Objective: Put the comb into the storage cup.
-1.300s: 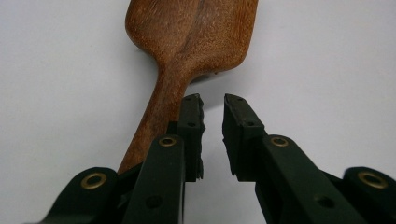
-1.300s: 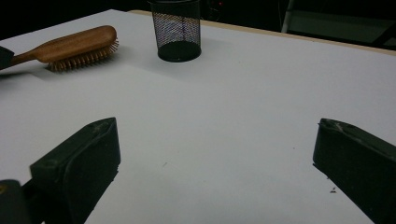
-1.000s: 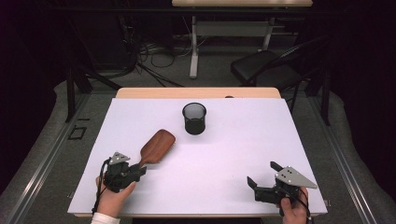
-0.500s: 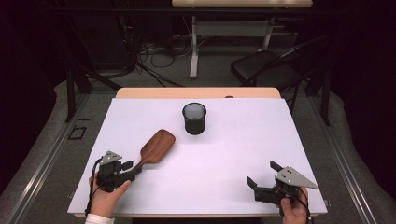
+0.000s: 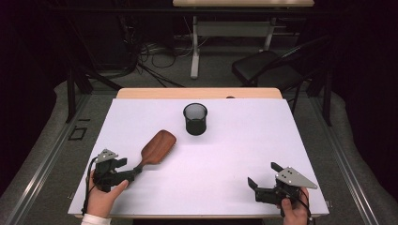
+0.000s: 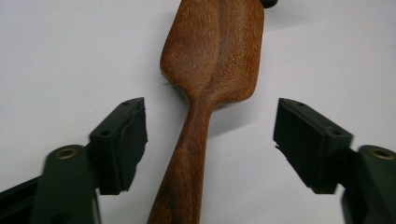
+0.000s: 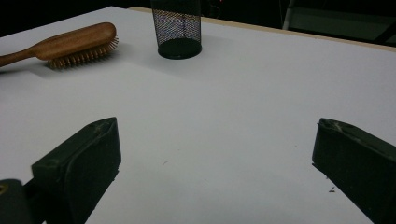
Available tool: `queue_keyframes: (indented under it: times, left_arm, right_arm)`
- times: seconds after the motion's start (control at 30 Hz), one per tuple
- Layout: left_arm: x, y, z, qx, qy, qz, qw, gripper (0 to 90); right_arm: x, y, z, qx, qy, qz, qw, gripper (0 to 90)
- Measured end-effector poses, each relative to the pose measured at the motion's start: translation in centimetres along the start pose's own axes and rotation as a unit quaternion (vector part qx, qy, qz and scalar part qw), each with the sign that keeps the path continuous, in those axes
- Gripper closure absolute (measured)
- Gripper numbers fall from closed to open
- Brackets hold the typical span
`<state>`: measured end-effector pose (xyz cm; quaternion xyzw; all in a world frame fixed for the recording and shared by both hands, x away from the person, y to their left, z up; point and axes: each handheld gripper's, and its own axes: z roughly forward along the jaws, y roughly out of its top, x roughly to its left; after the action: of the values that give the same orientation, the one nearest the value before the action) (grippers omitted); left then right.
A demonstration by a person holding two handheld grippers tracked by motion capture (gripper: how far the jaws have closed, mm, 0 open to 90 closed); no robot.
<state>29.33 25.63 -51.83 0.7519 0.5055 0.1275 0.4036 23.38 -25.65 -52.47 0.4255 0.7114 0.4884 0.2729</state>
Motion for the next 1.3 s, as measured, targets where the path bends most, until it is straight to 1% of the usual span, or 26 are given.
queue_keyframes:
  times: [0.07,0.13,0.2,0.27,0.33,0.43,0.47,0.5,0.53,0.6,0.63,0.67,0.7,0.83,0.97,1.03,1.07,1.23,1.3]
  left_arm:
    - [0.0,0.1,0.1,-0.003,0.005,0.001,1.0,19.8]
    - [0.0,0.1,0.1,-0.003,0.003,-0.001,1.0,15.5]
    - [0.1,0.3,0.1,-0.002,0.001,-0.004,1.0,13.8]
    - [0.1,0.3,0.2,-0.006,0.0,-0.006,1.0,6.4]
    - [0.2,0.4,0.4,-0.003,-0.004,-0.004,1.0,0.3]
    - [0.2,0.5,0.4,-0.008,-0.007,-0.009,0.9999,0.4]
    - [0.3,0.7,0.5,-0.009,-0.011,-0.016,0.9998,0.4]
    - [0.3,0.7,0.5,-0.009,-0.011,-0.016,0.9998,0.4]
    - [0.4,0.9,0.4,-0.009,-0.016,-0.022,0.9996,0.4]
    - [0.4,1.1,0.4,-0.006,-0.017,-0.022,0.9996,0.4]
    - [0.4,1.4,0.3,-0.004,-0.022,-0.018,0.9996,0.4]
    - [0.4,1.4,0.3,-0.004,-0.022,-0.018,0.9996,0.4]
    - [0.4,1.7,0.1,0.001,-0.022,-0.008,0.9997,0.4]
    - [0.3,2.1,-0.1,0.006,-0.022,-0.003,0.9997,0.4]
    - [0.2,2.6,-0.3,0.014,-0.02,0.012,0.9996,0.4]
    - [0.1,2.8,-0.3,0.015,-0.018,0.015,0.9996,0.4]
    - [0.0,3.0,-0.4,0.02,-0.02,0.021,0.9994,0.4]
    - [-0.2,3.3,-0.3,0.034,-0.023,0.028,0.9988,0.4]
    - [-0.4,3.5,-0.3,0.039,-0.028,0.033,0.9983,0.4]
  right_arm:
    - [0.0,0.0,0.0,0.0,0.0,0.001,1.0,1.0]
    - [0.0,0.0,0.0,0.001,0.0,0.003,1.0,1.0]
    - [0.0,0.0,0.0,0.001,0.001,0.004,1.0,1.0]
    - [-0.1,0.0,0.0,0.002,-0.001,0.003,1.0,1.0]
    - [-0.1,0.0,0.1,0.002,0.0,0.004,1.0,1.0]
    - [0.0,-0.1,0.1,0.002,-0.001,0.004,1.0,1.0]
    - [0.0,-0.1,0.1,0.002,-0.001,0.004,1.0,1.0]
    - [0.0,-0.1,0.2,0.002,-0.001,0.004,1.0,1.0]
    - [0.0,-0.1,0.2,0.003,0.0,0.003,1.0,1.0]
    - [0.1,-0.1,0.2,0.003,0.001,0.004,1.0,1.0]
    - [0.1,-0.1,0.2,0.004,0.001,0.005,1.0,1.0]
    - [0.1,-0.1,0.2,0.003,0.001,0.004,1.0,1.0]
    - [0.1,-0.1,0.2,0.003,0.001,0.004,1.0,1.0]
    - [0.1,-0.1,0.3,0.004,0.001,0.004,1.0,1.0]
    - [0.1,-0.1,0.3,0.007,0.001,0.002,1.0,1.0]
    - [0.1,-0.1,0.3,0.006,0.0,0.002,1.0,1.0]
    - [0.2,-0.1,0.3,0.005,0.0,0.001,1.0,1.0]
    - [0.2,-0.1,0.3,0.008,0.001,0.001,1.0,1.0]
    - [0.2,-0.1,0.3,0.009,0.001,0.001,1.0,1.0]
